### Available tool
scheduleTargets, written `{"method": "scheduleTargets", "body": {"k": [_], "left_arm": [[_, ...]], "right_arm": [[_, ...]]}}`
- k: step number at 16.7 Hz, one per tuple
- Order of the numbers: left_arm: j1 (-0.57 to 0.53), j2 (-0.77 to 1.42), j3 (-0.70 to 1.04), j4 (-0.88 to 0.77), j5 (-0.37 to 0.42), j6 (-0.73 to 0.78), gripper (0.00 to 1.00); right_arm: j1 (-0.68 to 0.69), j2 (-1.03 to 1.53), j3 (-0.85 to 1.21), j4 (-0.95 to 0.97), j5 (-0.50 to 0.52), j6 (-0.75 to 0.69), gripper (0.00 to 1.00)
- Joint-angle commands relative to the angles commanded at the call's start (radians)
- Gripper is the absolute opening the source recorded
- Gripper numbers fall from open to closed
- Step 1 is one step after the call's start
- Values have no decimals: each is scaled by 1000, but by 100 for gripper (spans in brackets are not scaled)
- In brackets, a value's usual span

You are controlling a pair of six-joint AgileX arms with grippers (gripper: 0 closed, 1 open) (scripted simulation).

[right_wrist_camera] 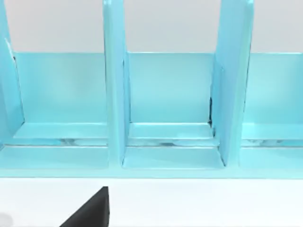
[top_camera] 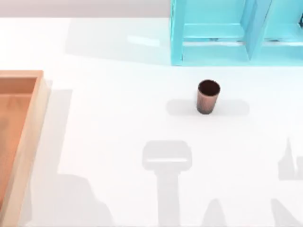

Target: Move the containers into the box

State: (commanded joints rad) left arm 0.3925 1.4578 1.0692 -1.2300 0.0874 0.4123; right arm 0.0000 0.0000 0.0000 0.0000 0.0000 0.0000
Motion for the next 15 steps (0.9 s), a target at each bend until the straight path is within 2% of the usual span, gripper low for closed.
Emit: {"method": "scheduleTargets", "body": {"k": [11,15], "left_arm": [[0,0,0,0,0,0,98],[0,0,0,0,0,0,100]], "right_arm": [[0,0,0,0,0,0,100],[0,0,0,0,0,0,100]]}}
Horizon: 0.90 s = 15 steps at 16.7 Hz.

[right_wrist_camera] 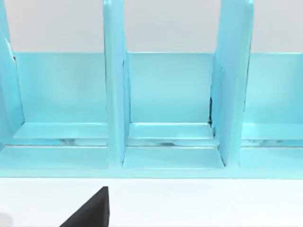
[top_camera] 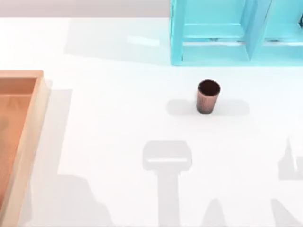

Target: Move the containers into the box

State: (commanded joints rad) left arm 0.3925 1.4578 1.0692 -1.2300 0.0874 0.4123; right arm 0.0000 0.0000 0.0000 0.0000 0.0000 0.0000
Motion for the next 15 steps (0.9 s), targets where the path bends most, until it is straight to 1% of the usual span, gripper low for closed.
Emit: {"method": "scheduleTargets", "body": {"k": [6,8,15], "left_arm": [[-1,0,3,-3,0,0,100],[-1,5,40,-40,0,0,100],[-5,19,370,-352,-1,-5,100]], "right_arm": [[0,0,0,0,0,0,100],[0,0,0,0,0,0,100],[0,0,0,0,0,0,100]]}}
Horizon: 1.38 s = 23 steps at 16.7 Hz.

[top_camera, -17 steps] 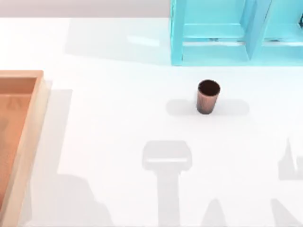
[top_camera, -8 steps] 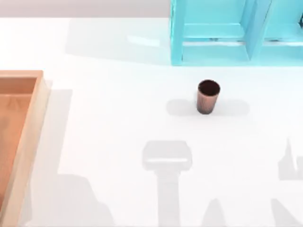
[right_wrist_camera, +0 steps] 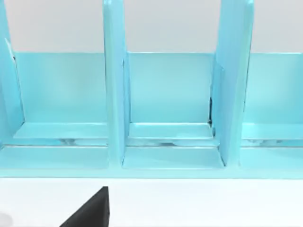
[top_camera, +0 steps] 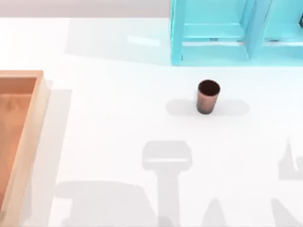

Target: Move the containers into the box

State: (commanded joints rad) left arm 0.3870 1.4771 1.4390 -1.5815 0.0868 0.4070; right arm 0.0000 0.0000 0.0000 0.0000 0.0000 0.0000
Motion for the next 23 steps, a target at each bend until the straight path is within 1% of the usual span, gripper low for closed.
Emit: {"method": "scheduleTargets", "body": {"k": [2,7,9,11,13,15,20,23], "left_arm": [[-2,-1,41,-40,1,-1,100],[-1,0,44,-41,0,-3,100],[-33,32,77,-36,-11,-35,100],[-108,106,153,-24,-35,-111,100],[-221,217,268,-4,-70,-221,100],[-369,354,409,21,-114,-360,100],[-824,718,767,107,-237,-776,100],[-1054,891,947,172,-302,-998,100]], "right_arm": [[0,0,0,0,0,0,100],[0,0,0,0,0,0,100],[0,0,0,0,0,0,100],[0,0,0,0,0,0,100],[0,0,0,0,0,0,100],[0,0,0,0,0,0,100],[0,0,0,0,0,0,100],[0,0,0,0,0,0,100]]}}
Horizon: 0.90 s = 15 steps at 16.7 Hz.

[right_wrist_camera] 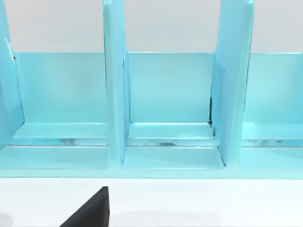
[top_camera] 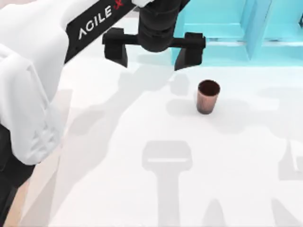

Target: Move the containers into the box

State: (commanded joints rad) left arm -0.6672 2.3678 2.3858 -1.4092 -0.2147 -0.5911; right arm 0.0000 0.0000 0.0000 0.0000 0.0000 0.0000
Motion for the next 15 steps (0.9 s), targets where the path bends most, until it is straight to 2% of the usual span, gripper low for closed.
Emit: {"method": "scheduleTargets", "body": {"k": [3,5,11,15], "left_arm": [[-137,114,129,58,-47,-137,100],[-175,146,167,79,-62,-174,100],[-173,153,160,95,-61,-174,100],[-154,198,106,203,-56,-153,100]], "right_arm": [[0,0,0,0,0,0,100],[0,0,0,0,0,0,100],[0,0,0,0,0,0,100],[0,0,0,0,0,0,100]]}}
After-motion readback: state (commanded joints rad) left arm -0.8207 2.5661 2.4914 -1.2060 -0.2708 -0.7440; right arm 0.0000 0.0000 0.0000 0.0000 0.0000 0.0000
